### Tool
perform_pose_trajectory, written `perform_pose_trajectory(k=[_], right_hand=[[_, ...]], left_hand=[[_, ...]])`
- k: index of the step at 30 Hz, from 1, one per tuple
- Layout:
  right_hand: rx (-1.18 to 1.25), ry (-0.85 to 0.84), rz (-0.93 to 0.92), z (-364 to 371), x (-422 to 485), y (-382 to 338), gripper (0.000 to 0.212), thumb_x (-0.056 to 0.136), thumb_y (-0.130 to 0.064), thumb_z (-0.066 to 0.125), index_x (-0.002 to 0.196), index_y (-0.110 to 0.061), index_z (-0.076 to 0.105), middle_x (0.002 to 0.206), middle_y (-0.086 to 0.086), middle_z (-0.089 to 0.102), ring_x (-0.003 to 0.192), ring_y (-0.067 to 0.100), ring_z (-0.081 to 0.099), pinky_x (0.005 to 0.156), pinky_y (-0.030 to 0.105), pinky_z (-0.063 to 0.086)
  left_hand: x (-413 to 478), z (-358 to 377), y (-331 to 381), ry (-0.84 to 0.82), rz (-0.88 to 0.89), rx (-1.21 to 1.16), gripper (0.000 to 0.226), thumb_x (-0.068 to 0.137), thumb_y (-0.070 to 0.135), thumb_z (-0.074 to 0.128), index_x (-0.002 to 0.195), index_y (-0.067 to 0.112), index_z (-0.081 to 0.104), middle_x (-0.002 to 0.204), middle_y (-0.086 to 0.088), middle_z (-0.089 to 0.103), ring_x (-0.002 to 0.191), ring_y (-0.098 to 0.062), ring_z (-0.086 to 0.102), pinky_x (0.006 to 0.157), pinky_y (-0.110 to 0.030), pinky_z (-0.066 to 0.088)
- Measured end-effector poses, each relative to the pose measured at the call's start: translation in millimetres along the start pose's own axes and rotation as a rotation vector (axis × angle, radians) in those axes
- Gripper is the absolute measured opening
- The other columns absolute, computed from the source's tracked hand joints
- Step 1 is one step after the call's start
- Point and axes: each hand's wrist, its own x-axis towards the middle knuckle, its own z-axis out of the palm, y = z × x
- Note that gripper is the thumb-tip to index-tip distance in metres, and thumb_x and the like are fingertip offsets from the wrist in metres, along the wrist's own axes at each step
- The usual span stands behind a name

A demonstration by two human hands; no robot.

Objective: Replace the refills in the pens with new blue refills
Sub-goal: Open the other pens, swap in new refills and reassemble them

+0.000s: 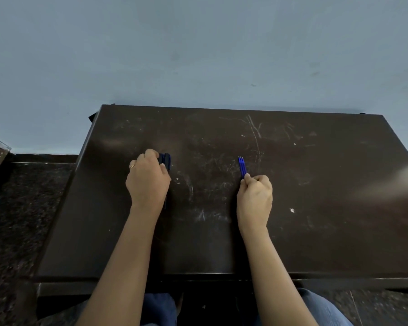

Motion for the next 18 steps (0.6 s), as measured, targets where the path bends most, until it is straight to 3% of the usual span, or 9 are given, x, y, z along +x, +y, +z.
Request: perform_pose_trajectory(k=[4,18], right_hand=[[0.024,0.011,0.054,4.8,0.6,-2.4,0.03,0.098,-0.016,0.046,0.102,0.005,0.066,0.097,0.01,0.054,0.092,0.026,0.052,0.068,0.031,0.038],[0.054,0.025,0.024,7.6,5.5,-1.2,0.026,0.096,-0.015,0.049,0.103,0.002,0.068,0.089,0.001,0.045,0.087,0.024,0.052,0.067,0.03,0.039]], left_hand=[[1.3,0.0,-2.4,-0.004,-0.002,-0.001,0.027,0.091,0.016,0.055,0.117,0.009,0.055,0.111,-0.011,0.062,0.108,-0.029,0.053,0.07,-0.031,0.036],[3.8,1.9,-5.6,0.023,-0.003,-0.014,0.025,0.091,0.016,0.056,0.115,0.009,0.056,0.108,-0.009,0.063,0.107,-0.029,0.054,0.069,-0.031,0.036]])
